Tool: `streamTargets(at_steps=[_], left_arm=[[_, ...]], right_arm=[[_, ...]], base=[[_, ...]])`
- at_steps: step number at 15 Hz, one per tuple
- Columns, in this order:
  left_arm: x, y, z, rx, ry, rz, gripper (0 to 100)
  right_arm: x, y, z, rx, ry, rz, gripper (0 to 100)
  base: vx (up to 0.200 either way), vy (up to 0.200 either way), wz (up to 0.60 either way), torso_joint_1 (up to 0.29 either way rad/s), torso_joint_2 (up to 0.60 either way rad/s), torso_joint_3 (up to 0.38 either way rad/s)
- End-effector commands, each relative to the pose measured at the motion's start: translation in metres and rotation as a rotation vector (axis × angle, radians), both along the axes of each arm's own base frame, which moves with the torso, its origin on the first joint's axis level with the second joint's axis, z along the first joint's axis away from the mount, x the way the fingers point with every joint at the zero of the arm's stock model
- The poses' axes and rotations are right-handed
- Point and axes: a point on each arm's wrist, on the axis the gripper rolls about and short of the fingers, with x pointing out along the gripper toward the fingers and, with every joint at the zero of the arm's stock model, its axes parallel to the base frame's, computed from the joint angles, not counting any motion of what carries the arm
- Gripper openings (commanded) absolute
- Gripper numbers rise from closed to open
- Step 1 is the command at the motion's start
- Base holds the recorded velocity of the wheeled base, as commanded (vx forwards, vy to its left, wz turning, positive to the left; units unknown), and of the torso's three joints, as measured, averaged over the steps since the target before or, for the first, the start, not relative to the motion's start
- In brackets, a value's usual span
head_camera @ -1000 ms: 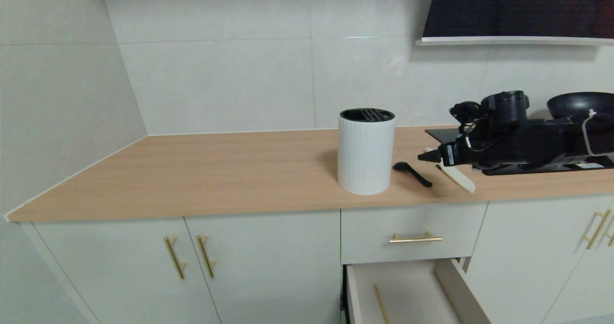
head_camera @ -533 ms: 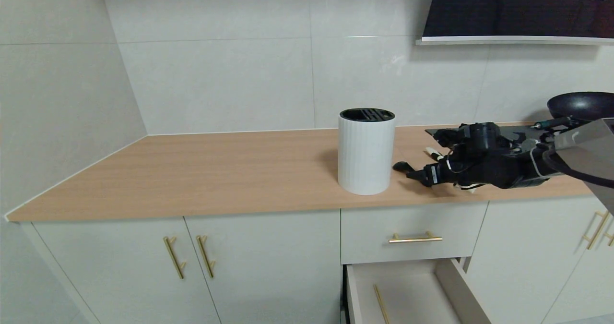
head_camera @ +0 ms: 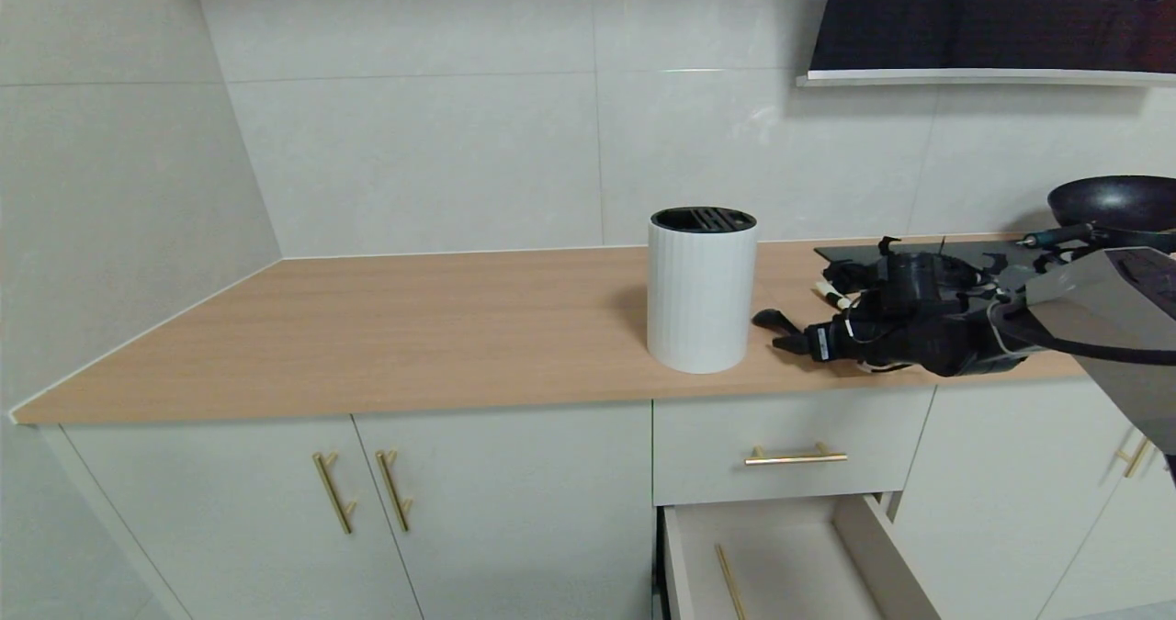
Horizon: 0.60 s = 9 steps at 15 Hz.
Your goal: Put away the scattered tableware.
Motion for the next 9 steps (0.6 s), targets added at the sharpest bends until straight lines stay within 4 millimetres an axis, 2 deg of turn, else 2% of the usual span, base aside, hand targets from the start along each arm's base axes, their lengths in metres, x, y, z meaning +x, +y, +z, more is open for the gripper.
streamTargets(at_steps=[1,4,5,9], left_arm=[[0.0,0.0,0.0,0.0,0.0,-0.001,100],[0.0,0.0,0.0,0.0,0.0,-0.001,100],[0.0,0.0,0.0,0.0,0.0,-0.001,100],[0.0,0.0,0.0,0.0,0.0,0.0,100]], right_arm=[[0.0009,-0.0008,-0.0036,0.0,0.007,-0.002,100],[0.0032,-0.0013,-0.0079,0.0,0.012,-0.004,100],[0.0039,-0.0013,-0.0093,0.0,0.013,-0.004,0],[0.0048,-0.0012,-0.0123,-0.002,0.018,-0.006,0]], base=[[0.0,0.0,0.0,0.0,0.0,0.0],[0.0,0.0,0.0,0.0,0.0,0.0],[0.0,0.0,0.0,0.0,0.0,0.0],[0.0,0.0,0.0,0.0,0.0,0.0]])
